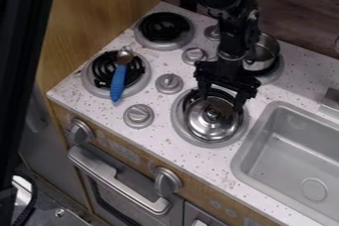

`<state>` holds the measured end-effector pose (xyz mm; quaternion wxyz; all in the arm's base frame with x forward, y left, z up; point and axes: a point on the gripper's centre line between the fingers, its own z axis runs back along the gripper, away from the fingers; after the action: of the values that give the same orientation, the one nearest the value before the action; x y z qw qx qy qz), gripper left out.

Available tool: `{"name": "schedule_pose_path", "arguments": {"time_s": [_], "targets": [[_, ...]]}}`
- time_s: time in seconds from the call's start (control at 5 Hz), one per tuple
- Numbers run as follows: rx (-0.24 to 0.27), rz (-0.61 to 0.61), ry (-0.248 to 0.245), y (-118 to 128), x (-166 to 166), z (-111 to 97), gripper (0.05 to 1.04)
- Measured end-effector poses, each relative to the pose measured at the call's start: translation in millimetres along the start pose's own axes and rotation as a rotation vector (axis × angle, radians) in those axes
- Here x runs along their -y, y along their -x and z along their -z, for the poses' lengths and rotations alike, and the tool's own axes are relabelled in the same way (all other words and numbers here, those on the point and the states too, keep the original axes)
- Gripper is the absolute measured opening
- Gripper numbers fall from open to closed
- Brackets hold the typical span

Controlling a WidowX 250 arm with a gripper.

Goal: Put the silver lid on the silver pot

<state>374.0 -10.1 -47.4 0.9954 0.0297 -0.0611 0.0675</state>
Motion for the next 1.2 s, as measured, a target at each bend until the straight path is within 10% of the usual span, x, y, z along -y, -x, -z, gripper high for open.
{"name": "schedule_pose_path", "arguments": {"time_s": [0.6,1.2], "targets": [[-0.028,-0.043,0.012,14,-13,15,0.903],[0.013,0.074,0.009,6,17,13,0.139]]}}
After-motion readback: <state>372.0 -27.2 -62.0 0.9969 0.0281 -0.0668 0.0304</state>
